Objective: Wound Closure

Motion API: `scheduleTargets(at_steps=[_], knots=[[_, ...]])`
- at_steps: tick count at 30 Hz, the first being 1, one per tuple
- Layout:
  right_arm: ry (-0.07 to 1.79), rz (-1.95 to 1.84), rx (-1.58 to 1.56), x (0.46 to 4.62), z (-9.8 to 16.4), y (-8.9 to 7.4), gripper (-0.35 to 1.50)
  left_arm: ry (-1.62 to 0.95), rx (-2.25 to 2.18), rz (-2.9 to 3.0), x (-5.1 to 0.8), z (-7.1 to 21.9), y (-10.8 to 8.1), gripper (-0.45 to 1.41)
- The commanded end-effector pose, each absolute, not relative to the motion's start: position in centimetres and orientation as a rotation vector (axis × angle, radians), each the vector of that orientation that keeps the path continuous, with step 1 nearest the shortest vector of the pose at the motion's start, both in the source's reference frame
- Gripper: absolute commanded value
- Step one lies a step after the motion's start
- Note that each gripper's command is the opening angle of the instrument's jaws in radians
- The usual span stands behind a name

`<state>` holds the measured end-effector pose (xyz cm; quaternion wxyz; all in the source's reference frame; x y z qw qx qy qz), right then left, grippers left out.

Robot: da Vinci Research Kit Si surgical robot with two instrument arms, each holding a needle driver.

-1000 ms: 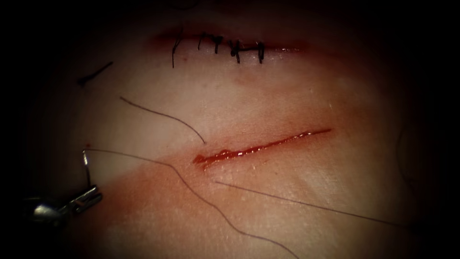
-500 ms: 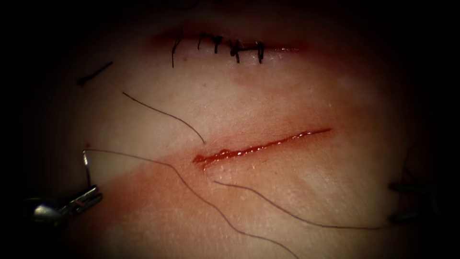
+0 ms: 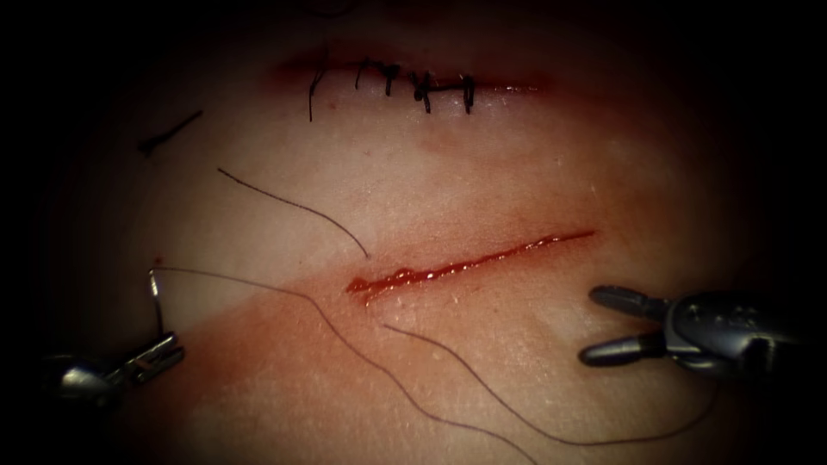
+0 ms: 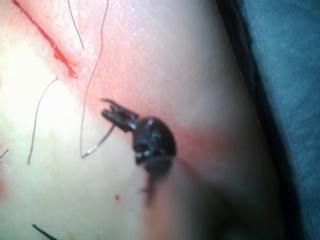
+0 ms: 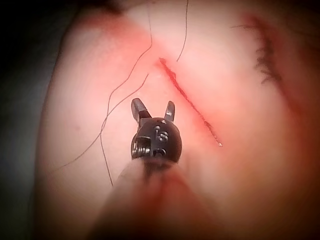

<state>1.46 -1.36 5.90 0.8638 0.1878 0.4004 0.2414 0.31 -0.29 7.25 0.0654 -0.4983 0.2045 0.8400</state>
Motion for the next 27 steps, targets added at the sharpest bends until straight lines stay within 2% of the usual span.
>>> scheduleTargets(at_steps=[1,5,11,13,24,26,27], knots=[[0.813,0.503,0.417,1.75,5.98,-1.48,1.23,0.613,-1.504,2.533,0.24,7.32,-0.34,-0.45],[0.662,0.505,0.477,2.14,6.17,-1.66,1.13,0.613,-1.505,2.533,0.26,7.32,-0.34,-0.45],[0.468,0.475,0.550,2.27,6.37,-1.86,1.05,0.612,-1.506,2.533,0.26,7.33,-0.33,-0.45],[0.434,0.476,0.541,2.36,6.38,-1.86,1.00,0.614,-1.505,2.533,0.25,7.34,-0.34,-0.45],[0.383,0.505,0.478,2.72,6.57,-1.83,0.98,0.616,-1.504,2.534,0.26,7.34,-0.36,-0.45],[0.370,0.500,0.481,2.73,6.60,-1.83,0.65,0.616,-1.506,2.534,0.27,7.33,-0.36,-0.45],[0.371,0.484,0.479,2.70,6.60,-1.85,0.02,0.615,-1.507,2.534,0.28,7.33,-0.36,-0.45]])
